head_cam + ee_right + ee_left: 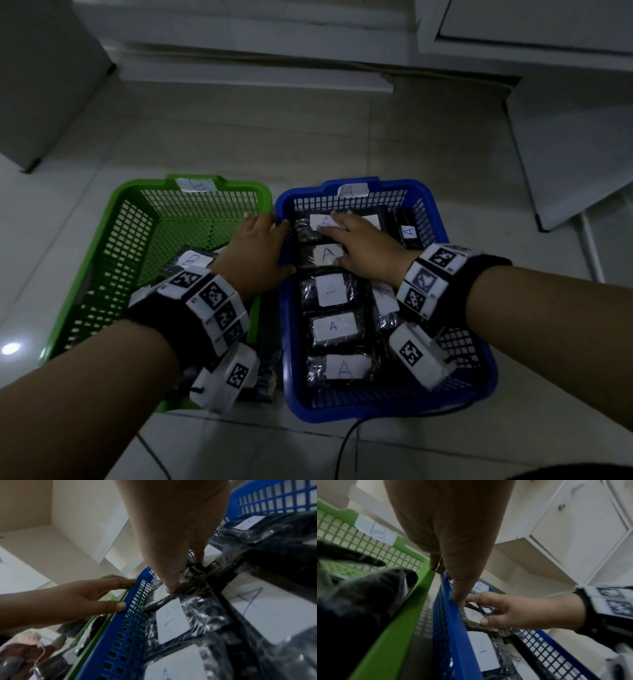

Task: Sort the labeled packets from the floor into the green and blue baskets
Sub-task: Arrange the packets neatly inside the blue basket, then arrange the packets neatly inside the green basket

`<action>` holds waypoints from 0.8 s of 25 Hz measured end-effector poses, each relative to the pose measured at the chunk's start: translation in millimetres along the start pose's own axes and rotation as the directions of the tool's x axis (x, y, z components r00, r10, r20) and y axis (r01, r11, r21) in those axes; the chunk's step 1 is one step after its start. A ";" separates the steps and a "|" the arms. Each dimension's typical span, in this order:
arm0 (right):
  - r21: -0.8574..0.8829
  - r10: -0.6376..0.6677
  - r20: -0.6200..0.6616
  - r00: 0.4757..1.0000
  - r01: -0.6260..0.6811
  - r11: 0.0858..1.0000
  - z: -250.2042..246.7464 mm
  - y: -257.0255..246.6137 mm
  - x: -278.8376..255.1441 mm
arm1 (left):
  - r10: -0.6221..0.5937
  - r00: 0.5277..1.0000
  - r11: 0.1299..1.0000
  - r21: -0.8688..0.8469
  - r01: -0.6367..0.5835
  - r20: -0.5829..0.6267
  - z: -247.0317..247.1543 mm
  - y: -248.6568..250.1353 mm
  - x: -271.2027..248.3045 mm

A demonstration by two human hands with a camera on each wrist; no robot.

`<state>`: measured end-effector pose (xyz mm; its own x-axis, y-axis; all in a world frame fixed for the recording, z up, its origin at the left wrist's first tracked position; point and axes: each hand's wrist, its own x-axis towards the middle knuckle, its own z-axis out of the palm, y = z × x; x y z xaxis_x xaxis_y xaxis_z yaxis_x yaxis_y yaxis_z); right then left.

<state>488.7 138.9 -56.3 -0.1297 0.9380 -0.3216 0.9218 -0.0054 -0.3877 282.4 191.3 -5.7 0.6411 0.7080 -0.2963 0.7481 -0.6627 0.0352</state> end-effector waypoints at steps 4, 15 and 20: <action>-0.053 0.058 0.104 0.993 -0.052 0.997 -6.5 -8.7 -5.9 | 0.020 0.988 0.993 0.111 -0.037 0.156 -19.0 -9.4 6.7; -0.358 -0.095 0.245 0.965 0.181 0.916 -76.7 -103.9 19.2 | 0.182 0.889 0.857 0.376 -0.353 0.420 -100.7 -137.5 -52.6; -0.234 -0.140 0.272 0.952 0.206 0.950 -59.6 -165.3 53.5 | 0.217 0.908 0.930 0.207 -0.304 0.359 -36.3 -178.3 -37.0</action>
<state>351.1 210.7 42.1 -0.3518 0.7993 -0.4872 0.9345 0.2695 -0.2327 131.5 292.1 33.7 0.6824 0.4115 -0.6041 0.4655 -0.8819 -0.0749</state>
